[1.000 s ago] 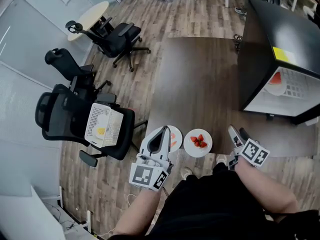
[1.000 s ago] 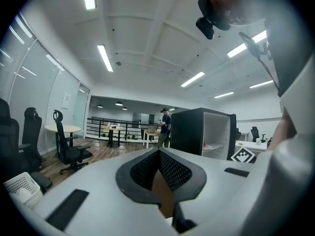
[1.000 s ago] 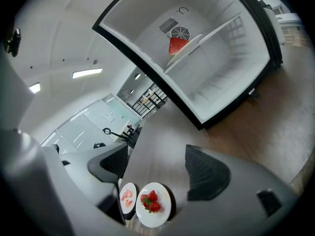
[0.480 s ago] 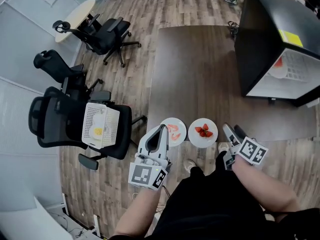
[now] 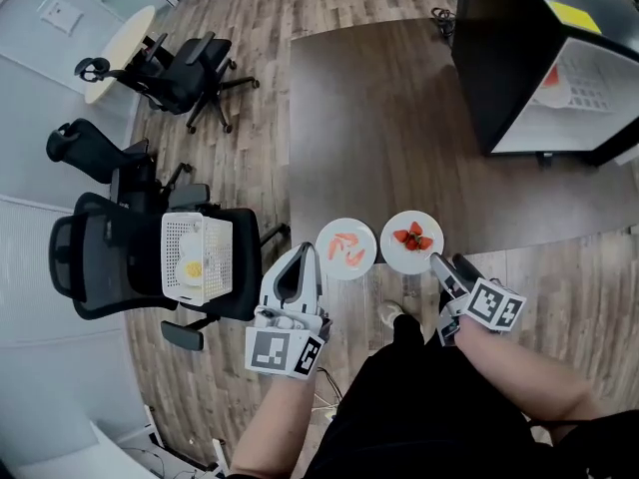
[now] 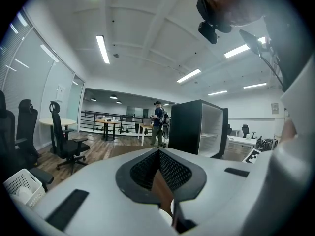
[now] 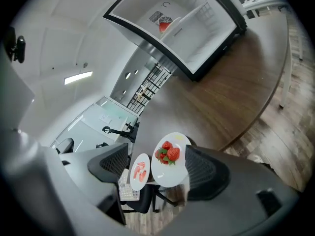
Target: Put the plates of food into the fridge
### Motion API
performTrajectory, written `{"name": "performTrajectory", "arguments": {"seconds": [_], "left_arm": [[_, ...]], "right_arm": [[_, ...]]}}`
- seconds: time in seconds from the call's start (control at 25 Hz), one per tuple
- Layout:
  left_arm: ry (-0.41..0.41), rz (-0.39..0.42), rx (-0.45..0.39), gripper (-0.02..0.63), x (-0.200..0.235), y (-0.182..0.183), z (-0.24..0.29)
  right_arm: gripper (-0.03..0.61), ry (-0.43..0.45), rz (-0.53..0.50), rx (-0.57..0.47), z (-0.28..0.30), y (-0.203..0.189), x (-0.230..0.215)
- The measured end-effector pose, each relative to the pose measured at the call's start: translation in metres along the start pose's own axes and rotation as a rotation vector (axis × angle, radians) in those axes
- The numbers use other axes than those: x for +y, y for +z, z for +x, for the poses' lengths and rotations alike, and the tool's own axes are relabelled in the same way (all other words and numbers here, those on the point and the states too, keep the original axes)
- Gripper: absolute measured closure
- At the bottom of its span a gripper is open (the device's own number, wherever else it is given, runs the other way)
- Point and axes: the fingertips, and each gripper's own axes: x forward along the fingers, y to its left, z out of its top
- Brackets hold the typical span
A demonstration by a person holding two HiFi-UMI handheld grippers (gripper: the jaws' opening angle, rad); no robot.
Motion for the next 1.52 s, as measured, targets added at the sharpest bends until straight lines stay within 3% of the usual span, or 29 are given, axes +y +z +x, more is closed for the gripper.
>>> {"name": "performTrajectory", "arguments": {"seconds": [0.28,0.68,1.08,1.32,1.52], "left_arm": [[-0.034,-0.002,0.052,0.611,0.006,-0.03,0.001],[-0.052,0.01,0.093,0.611,0.006,-0.045,0.002],[-0.045,0.03,0.161,0.611,0.013,-0.071,-0.005],[-0.038,0.028,0.184,0.611,0.019,-0.078,-0.01],[-0.04,0.025,0.193,0.611,0.02,-0.083,-0.012]], "right_arm": [[0.207,-0.028,0.071,-0.017,0.014,-0.032,-0.028],[0.207,-0.048,0.198,-0.027,0.032,-0.062,-0.055],[0.236,-0.017,0.275,-0.035,0.053,-0.077,-0.059],[0.406,-0.036,0.275,-0.052,0.057,-0.079,-0.065],[0.508,-0.002,0.258,-0.071,0.06,-0.075,-0.055]]}}
